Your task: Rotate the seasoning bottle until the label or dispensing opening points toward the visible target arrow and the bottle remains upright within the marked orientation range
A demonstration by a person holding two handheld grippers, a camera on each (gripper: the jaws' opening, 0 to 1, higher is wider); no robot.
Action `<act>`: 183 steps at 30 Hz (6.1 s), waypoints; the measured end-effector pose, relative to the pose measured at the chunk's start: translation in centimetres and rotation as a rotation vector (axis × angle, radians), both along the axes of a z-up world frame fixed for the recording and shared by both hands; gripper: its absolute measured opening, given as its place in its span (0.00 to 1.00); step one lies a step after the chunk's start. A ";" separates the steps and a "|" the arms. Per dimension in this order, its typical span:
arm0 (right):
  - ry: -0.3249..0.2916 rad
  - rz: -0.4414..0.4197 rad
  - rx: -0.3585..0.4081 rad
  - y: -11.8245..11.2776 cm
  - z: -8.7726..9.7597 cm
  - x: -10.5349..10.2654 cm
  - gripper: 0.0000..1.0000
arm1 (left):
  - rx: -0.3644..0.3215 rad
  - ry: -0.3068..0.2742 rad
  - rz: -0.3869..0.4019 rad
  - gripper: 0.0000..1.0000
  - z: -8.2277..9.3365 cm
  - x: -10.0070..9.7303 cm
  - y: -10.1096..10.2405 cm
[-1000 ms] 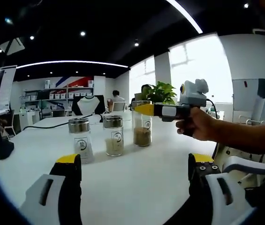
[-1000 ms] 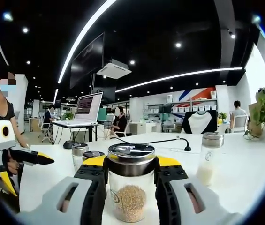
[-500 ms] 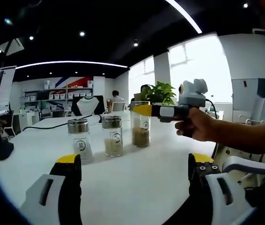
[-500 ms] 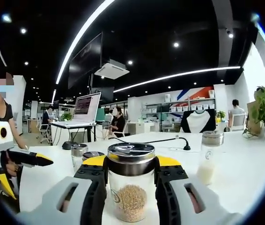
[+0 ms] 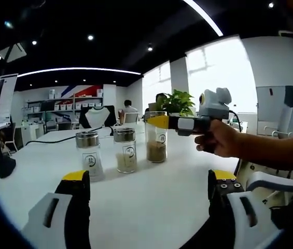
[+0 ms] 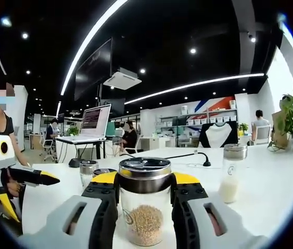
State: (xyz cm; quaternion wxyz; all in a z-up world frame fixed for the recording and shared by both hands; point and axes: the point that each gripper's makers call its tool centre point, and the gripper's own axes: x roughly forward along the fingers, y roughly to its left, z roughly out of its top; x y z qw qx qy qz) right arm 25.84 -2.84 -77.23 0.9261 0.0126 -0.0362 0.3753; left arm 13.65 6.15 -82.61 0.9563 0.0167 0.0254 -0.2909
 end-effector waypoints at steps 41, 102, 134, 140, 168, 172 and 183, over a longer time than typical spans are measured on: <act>0.016 0.054 -0.061 0.0 -0.4 -0.3 0.40 | -0.007 -0.033 -0.001 0.96 0.7 -0.1 0.4; 0.045 -0.401 -0.123 -10.4 1.7 12.2 0.66 | -0.050 -0.022 0.022 1.00 0.9 0.6 2.2; 0.037 -0.433 -0.060 -10.3 0.3 15.5 0.37 | -0.054 0.017 -0.001 0.99 -0.3 1.2 1.4; 0.047 -0.419 -0.042 -10.7 0.4 15.0 0.36 | -0.055 0.015 0.001 0.99 -0.3 1.2 1.6; -0.063 -0.343 -0.031 -10.9 4.0 6.1 0.35 | -0.049 -0.002 -0.030 0.99 0.3 0.6 0.4; -0.085 -0.343 -0.055 -10.6 4.2 4.5 0.35 | -0.051 0.000 -0.032 0.99 0.2 0.5 0.1; -0.106 -0.313 -0.006 -9.7 4.4 -0.3 0.35 | -0.083 -0.010 -0.050 0.93 1.0 -0.1 -0.3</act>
